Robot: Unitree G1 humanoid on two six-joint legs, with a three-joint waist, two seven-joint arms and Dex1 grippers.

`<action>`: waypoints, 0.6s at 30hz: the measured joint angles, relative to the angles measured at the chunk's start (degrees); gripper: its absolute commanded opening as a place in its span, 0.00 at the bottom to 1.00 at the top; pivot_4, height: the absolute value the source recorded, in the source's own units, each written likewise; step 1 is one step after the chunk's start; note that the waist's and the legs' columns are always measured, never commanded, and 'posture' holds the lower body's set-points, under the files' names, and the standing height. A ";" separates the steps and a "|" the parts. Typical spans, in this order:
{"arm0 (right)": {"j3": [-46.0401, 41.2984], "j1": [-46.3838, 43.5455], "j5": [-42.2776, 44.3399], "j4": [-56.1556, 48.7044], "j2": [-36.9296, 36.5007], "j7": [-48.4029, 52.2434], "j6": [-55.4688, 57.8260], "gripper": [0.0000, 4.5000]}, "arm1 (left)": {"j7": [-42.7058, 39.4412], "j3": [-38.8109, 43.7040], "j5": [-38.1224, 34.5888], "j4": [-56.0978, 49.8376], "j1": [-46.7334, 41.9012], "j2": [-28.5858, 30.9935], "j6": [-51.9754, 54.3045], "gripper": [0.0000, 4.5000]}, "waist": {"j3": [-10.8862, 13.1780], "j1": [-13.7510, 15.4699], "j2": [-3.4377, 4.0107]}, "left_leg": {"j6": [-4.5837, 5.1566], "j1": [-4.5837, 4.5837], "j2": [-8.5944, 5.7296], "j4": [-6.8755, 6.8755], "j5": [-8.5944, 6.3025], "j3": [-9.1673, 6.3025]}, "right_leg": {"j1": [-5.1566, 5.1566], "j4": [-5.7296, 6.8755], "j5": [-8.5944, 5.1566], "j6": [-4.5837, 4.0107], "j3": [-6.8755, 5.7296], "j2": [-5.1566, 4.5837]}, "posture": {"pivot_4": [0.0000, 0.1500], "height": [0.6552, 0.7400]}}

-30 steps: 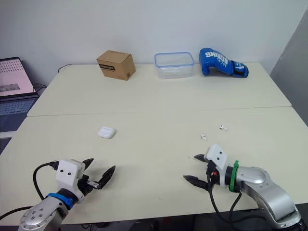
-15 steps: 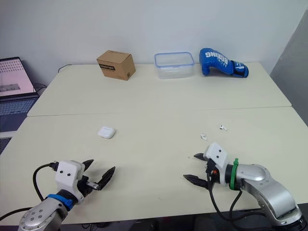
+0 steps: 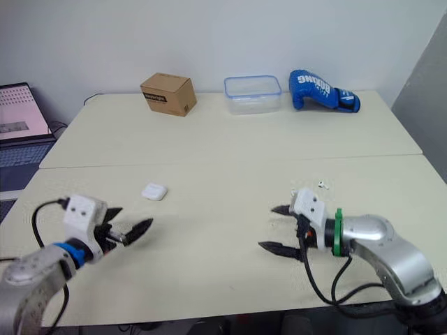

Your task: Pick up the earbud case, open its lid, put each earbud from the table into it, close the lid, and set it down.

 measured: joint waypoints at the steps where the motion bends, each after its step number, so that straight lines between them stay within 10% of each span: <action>1: -0.02 -0.63 -0.01 0.37 -0.04 0.32 -0.07 1.00 | -0.81 -0.70 0.10 2.09 -1.63 1.31 0.51 1.00 | 0.00 -0.01 0.00 | -0.09 -0.03 0.00 0.00 0.05 0.00 | -0.04 -0.02 0.00 0.00 0.00 0.00 | 1.00 0.89; 18: 0.12 -6.28 -0.17 1.24 3.62 -0.78 -0.26 1.00 | -7.47 -16.48 8.90 29.42 -21.61 1.25 -6.66 1.00 | 0.01 -0.28 -0.01 | -0.18 -0.19 -0.02 0.01 0.10 0.02 | -0.28 0.07 0.01 0.00 0.05 -0.03 | 1.00 0.89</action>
